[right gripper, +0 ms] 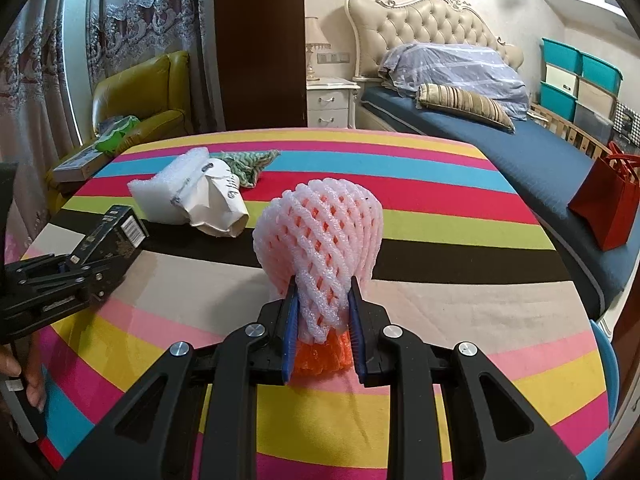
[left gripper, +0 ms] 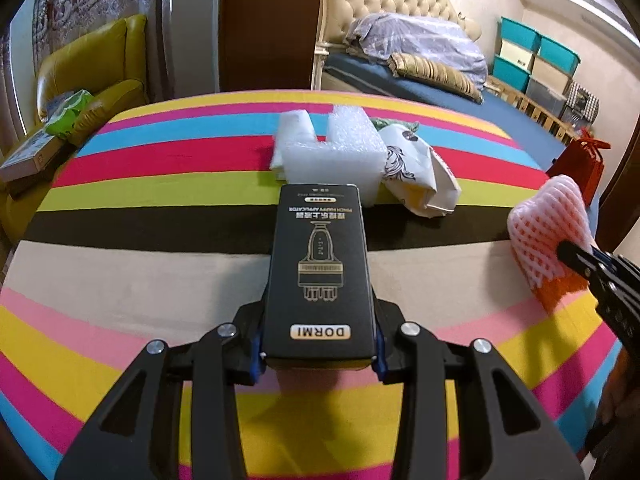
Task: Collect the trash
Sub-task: 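Lift the black box with the left tool while the right tool holds the foam net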
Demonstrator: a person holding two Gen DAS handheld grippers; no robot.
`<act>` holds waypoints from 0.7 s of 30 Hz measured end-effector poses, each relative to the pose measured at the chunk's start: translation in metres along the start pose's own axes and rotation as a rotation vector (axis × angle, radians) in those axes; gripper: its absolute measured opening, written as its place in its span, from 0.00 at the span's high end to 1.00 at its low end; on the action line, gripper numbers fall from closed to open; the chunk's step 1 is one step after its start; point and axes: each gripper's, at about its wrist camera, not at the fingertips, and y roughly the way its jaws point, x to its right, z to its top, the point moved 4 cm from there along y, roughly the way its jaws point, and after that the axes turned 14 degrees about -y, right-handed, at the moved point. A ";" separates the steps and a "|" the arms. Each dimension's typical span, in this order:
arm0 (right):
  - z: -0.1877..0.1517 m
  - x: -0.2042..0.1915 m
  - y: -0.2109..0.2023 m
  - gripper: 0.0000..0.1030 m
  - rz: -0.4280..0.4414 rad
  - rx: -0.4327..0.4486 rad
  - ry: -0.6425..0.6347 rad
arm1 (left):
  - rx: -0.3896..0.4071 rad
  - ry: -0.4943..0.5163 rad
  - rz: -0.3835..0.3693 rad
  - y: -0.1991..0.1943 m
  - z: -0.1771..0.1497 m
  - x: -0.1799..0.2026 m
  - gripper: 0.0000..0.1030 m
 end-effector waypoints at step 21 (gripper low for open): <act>0.001 -0.067 -0.041 0.78 0.139 0.056 -0.096 | 0.113 0.026 0.008 -0.083 -0.035 -0.044 0.63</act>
